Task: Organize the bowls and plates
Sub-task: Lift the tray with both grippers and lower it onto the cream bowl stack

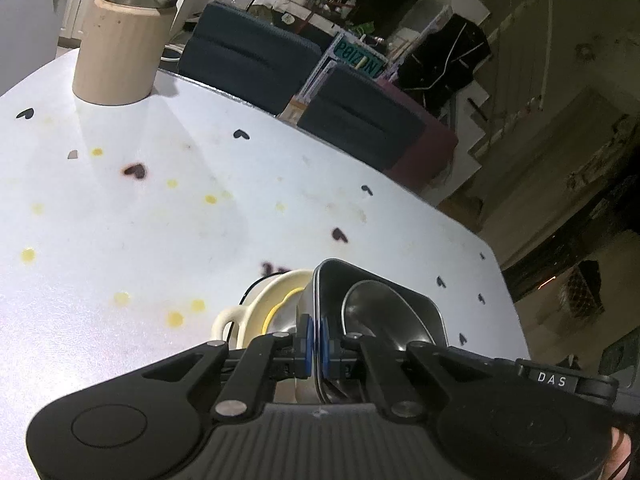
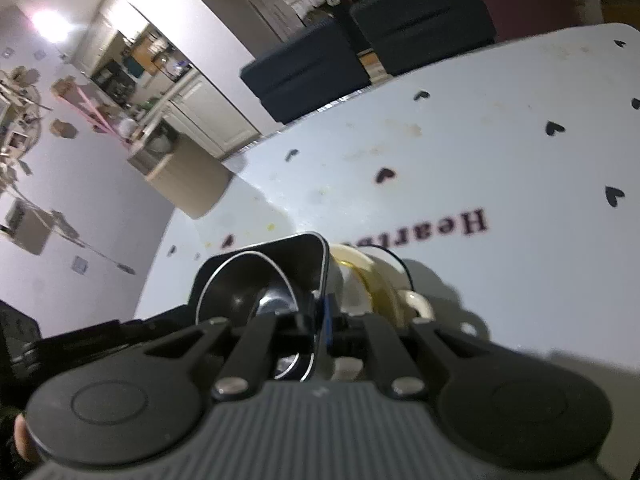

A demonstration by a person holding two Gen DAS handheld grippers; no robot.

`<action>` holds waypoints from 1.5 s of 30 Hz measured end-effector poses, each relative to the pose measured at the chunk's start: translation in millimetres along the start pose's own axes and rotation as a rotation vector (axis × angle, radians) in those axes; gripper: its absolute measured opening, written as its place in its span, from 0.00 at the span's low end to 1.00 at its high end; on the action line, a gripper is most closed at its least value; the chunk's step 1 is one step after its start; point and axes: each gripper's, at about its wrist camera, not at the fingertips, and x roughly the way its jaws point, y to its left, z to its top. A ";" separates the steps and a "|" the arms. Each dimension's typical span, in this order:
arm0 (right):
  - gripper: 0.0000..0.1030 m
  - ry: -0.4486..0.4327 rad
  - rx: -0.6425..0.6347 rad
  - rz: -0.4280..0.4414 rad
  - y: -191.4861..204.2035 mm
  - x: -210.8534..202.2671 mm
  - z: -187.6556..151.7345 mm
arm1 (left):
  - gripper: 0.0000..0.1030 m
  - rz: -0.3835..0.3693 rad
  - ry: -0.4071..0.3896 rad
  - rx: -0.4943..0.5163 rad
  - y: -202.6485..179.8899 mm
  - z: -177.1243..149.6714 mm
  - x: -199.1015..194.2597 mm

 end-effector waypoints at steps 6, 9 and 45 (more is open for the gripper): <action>0.06 0.023 0.000 -0.030 2.8 4.3 -1.2 | 0.04 0.019 0.026 -0.002 0.6 0.4 9.0; 0.06 0.032 -0.001 -0.039 3.9 6.7 -1.8 | 0.04 0.024 0.035 -0.005 1.4 0.4 10.8; 0.14 0.074 -0.012 -0.081 9.0 21.3 -0.4 | 0.07 0.073 0.074 0.014 5.3 -4.0 19.7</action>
